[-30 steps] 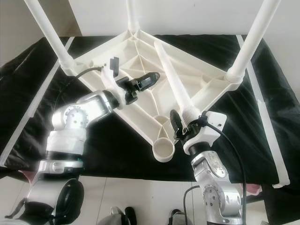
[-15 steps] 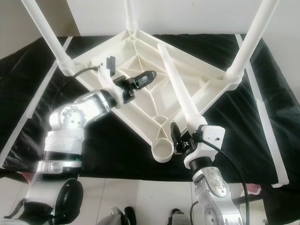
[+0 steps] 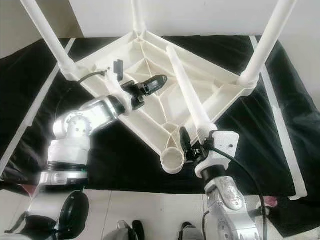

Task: Building children table

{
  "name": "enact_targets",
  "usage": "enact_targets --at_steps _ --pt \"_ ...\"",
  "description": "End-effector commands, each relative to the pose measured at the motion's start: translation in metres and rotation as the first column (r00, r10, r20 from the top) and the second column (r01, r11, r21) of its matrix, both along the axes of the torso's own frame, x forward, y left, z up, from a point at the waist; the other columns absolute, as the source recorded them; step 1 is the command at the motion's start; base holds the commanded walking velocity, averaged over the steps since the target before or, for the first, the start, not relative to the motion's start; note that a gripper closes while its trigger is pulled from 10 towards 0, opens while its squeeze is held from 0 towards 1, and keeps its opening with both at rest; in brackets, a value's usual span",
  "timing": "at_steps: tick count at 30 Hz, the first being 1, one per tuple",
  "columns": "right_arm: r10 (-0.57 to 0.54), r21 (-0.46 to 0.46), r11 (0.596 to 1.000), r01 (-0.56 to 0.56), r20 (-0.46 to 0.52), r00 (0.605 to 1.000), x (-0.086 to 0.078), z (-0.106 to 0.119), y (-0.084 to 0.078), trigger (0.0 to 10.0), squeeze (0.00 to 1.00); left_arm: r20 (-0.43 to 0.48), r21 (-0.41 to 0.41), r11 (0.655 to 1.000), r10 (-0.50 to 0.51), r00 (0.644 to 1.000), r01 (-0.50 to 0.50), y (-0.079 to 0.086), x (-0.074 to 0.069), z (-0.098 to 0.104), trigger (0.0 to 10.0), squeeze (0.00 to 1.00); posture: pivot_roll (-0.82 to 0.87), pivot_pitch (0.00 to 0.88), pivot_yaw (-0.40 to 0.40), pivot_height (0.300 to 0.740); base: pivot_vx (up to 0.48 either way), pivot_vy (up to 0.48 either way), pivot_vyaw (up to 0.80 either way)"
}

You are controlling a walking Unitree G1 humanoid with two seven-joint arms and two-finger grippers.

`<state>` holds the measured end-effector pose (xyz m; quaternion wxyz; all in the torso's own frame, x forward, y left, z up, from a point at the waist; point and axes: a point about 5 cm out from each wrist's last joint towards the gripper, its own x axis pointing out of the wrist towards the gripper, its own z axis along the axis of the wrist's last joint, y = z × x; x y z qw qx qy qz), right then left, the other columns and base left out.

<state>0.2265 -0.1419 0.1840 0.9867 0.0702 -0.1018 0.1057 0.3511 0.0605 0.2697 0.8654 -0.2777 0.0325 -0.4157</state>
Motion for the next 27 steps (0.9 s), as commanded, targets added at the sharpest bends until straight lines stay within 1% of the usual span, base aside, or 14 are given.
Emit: enact_targets --at_steps 1,7,9,10,13,15,17,18,20,21,22,24,26,27 --pt "0.019 -0.014 1.0 -0.019 -0.01 1.0 -0.004 -0.001 0.003 10.0 0.0 -0.004 -0.002 1.0 0.007 1.0 -0.007 0.004 0.0 -0.002 10.0 0.0 -0.18 0.206 0.049 0.74 0.0 0.0 0.0" --pt "-0.013 0.026 1.0 0.014 -0.014 1.0 -0.014 -0.008 0.001 10.0 0.0 0.021 0.023 1.0 -0.005 1.0 0.004 0.005 -0.003 -0.002 10.0 0.0 -0.18 0.207 0.047 0.74 0.0 0.0 0.0" --pt "-0.023 0.058 0.998 0.025 -0.023 0.999 -0.016 -0.011 0.001 10.0 0.0 0.036 0.044 0.999 -0.022 0.999 0.02 0.003 -0.005 -0.002 10.0 0.0 -0.19 0.206 0.049 0.74 0.0 0.0 0.0" --pt "-0.023 0.058 0.998 0.025 -0.023 0.999 -0.016 -0.011 0.001 10.0 0.0 0.036 0.044 0.999 -0.022 0.999 0.02 0.003 -0.005 -0.002 10.0 0.0 -0.19 0.206 0.049 0.74 0.0 0.0 0.0" --pt "-0.033 0.067 0.997 0.034 -0.011 0.999 -0.014 -0.011 0.001 10.0 0.0 0.054 0.067 0.995 -0.079 0.995 0.075 -0.004 -0.013 -0.005 10.0 0.0 -0.19 0.196 0.058 0.74 0.0 0.0 0.0" --pt "-0.033 0.069 0.997 0.033 -0.008 0.999 -0.014 -0.01 0.001 10.0 0.0 0.06 0.074 0.993 -0.094 0.994 0.089 -0.006 -0.015 -0.006 10.0 0.0 -0.19 0.196 0.058 0.74 0.0 0.0 0.0" --pt "-0.023 0.055 0.998 0.023 -0.004 1.0 -0.015 -0.011 0.003 10.0 0.0 0.09 0.108 0.988 -0.122 0.988 0.112 -0.01 -0.02 -0.008 10.0 0.0 -0.19 0.194 0.059 0.74 0.0 0.0 0.0" --pt "-0.023 0.055 0.998 0.023 -0.004 1.0 -0.015 -0.011 0.003 10.0 0.0 0.09 0.108 0.988 -0.122 0.988 0.112 -0.01 -0.02 -0.008 10.0 0.0 -0.19 0.194 0.059 0.74 0.0 0.0 0.0" --pt "-0.02 0.051 0.999 0.02 -0.003 1.0 -0.017 -0.011 0.004 10.0 0.0 0.145 0.146 0.982 -0.139 0.98 0.117 -0.013 -0.024 -0.008 10.0 0.0 -0.19 0.195 0.06 0.74 0.0 0.0 0.0" --pt "-0.02 0.051 0.999 0.02 -0.003 1.0 -0.017 -0.011 0.004 10.0 0.0 0.145 0.146 0.982 -0.139 0.98 0.117 -0.013 -0.024 -0.008 10.0 0.0 -0.19 0.195 0.06 0.74 0.0 0.0 0.0" --pt "-0.021 0.046 0.999 0.021 -0.004 1.0 -0.018 -0.011 0.004 10.0 0.0 0.169 0.162 0.981 -0.136 0.976 0.109 -0.014 -0.024 -0.008 10.0 1.0 -0.19 0.196 0.059 0.74 0.0 0.0 0.0" --pt "-0.022 0.042 0.999 0.022 -0.004 1.0 -0.019 -0.012 0.003 10.0 0.0 0.181 0.166 0.981 -0.133 0.974 0.103 -0.014 -0.024 -0.007 10.0 1.0 -0.19 0.196 0.059 0.74 0.0 0.0 0.0" --pt "-0.026 0.044 0.999 0.026 -0.007 1.0 -0.022 -0.012 0.003 10.0 0.0 0.255 0.217 0.971 -0.157 0.954 0.102 -0.015 -0.03 -0.004 10.0 1.0 -0.19 0.201 0.06 0.74 0.0 0.0 0.0" --pt "-0.026 0.044 0.999 0.026 -0.007 1.0 -0.022 -0.012 0.003 10.0 0.0 0.255 0.217 0.971 -0.157 0.954 0.102 -0.015 -0.03 -0.004 10.0 1.0 -0.19 0.201 0.06 0.74 0.0 0.0 0.0"
